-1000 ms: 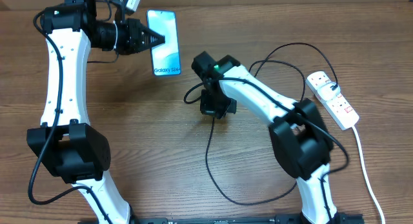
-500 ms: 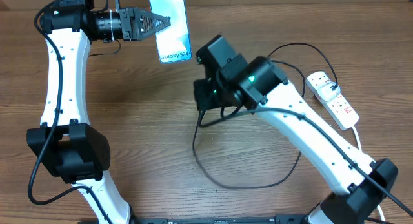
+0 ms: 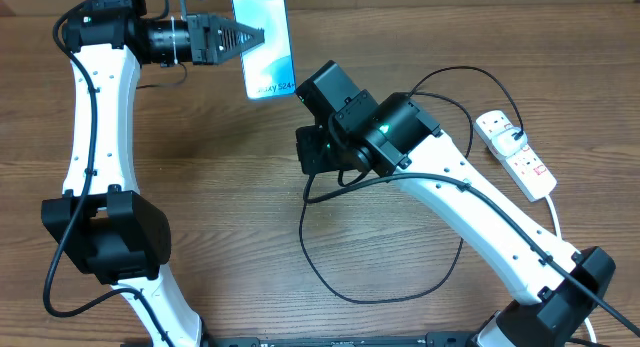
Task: Plug charger to phone and switch on socket
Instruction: 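Lower the plug back near the table and tilt the phone upright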
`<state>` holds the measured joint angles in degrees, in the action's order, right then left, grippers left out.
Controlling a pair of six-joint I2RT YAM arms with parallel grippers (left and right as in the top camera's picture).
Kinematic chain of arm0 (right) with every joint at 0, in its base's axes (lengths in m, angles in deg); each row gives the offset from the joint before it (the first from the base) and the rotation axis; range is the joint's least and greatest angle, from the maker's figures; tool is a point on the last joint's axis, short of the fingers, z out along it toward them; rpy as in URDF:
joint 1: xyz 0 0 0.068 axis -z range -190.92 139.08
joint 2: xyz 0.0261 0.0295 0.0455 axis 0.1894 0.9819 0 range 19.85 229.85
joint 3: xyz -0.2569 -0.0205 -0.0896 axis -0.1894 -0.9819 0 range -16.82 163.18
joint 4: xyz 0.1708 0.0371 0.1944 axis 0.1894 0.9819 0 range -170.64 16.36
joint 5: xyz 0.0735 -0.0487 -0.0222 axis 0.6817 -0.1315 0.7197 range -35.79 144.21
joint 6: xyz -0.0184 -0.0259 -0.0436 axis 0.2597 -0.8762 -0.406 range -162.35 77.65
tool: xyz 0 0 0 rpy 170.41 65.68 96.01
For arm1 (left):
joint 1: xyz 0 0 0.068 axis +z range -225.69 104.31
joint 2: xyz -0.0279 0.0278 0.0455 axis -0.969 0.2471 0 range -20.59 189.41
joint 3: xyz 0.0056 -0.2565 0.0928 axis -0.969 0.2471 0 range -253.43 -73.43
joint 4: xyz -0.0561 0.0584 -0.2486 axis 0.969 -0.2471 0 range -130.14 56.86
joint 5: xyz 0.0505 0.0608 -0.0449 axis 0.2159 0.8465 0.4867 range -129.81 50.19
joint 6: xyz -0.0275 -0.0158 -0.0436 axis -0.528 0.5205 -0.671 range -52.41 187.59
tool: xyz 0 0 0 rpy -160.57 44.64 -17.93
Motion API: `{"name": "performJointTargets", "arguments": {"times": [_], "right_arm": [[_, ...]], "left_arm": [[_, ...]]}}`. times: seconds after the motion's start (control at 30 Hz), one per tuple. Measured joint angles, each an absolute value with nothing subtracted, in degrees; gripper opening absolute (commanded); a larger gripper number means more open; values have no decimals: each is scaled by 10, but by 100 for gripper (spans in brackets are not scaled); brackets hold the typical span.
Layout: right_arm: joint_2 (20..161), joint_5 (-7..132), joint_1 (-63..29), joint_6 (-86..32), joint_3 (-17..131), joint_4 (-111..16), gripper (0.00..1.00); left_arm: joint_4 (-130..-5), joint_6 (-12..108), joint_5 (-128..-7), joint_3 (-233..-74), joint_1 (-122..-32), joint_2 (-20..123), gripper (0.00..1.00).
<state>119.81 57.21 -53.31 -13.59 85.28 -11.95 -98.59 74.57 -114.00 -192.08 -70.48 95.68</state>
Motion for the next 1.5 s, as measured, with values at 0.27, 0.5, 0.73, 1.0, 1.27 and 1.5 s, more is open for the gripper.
{"name": "performJointTargets", "arguments": {"times": [0.27,0.5,0.73,1.0,1.27,1.5], "right_arm": [[1203,557,-500,-82,853,-120,67],[1322,580,-475,-82,924,-74,64],[1461,568,-462,-64,1004,-64,47],[1557,563,-475,-29,1005,-65,44],[1567,539,-508,4,1004,-82,41],[1567,526,-507,19,984,-108,34]], "left_arm": [[-1042,687,-905,-1921,-707,957,4],[-1094,587,-691,-1921,-709,957,4],[-1111,559,-639,-1921,-709,957,4],[-1112,555,-631,-1921,-709,957,4],[-1112,555,-631,-1921,-709,957,4],[-1112,555,-631,-1921,-709,957,4]]}}
